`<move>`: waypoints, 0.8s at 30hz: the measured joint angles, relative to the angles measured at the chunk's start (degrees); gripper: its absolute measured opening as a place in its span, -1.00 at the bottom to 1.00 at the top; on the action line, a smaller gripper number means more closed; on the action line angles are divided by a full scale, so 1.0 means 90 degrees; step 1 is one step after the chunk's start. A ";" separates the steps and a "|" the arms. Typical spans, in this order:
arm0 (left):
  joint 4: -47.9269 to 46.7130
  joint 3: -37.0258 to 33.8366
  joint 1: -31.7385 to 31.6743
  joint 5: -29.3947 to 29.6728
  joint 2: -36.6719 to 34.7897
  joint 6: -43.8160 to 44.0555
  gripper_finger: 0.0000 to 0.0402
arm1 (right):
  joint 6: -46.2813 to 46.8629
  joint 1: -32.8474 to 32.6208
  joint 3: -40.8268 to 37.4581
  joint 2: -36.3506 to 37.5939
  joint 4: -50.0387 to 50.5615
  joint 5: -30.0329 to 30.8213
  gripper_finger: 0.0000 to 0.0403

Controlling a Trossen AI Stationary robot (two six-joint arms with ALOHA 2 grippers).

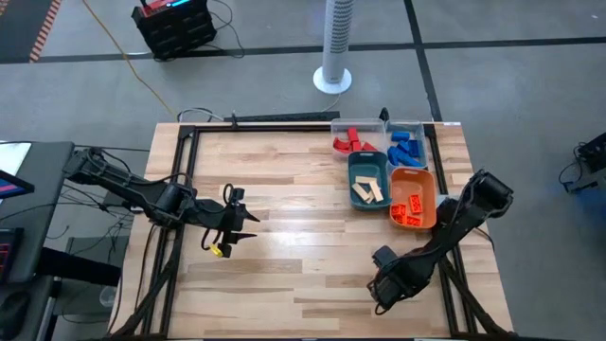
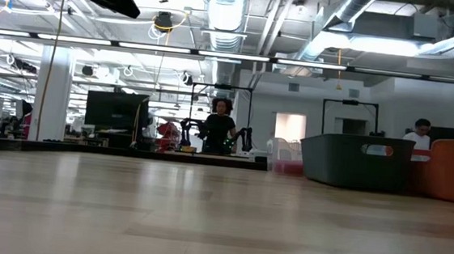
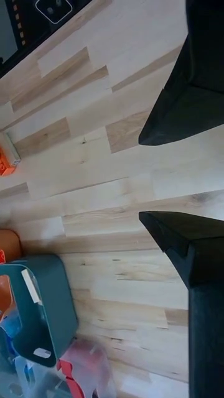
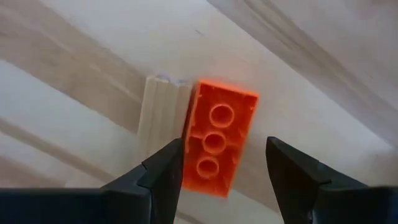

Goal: Sort blocks
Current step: Put the 8 stud orange game piece into the orange bin

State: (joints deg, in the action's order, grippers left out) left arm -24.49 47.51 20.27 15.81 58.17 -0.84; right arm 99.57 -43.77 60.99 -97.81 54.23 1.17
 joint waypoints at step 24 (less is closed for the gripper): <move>-0.0019 0.0000 0.0000 0.0000 0.0000 0.0005 -0.11 | -0.0145 0.0100 -0.0002 -0.0210 0.0114 0.0027 -0.28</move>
State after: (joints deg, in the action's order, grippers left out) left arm -24.67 47.51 20.27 15.81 58.17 -0.80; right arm 98.26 -42.87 60.97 -99.70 55.27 1.41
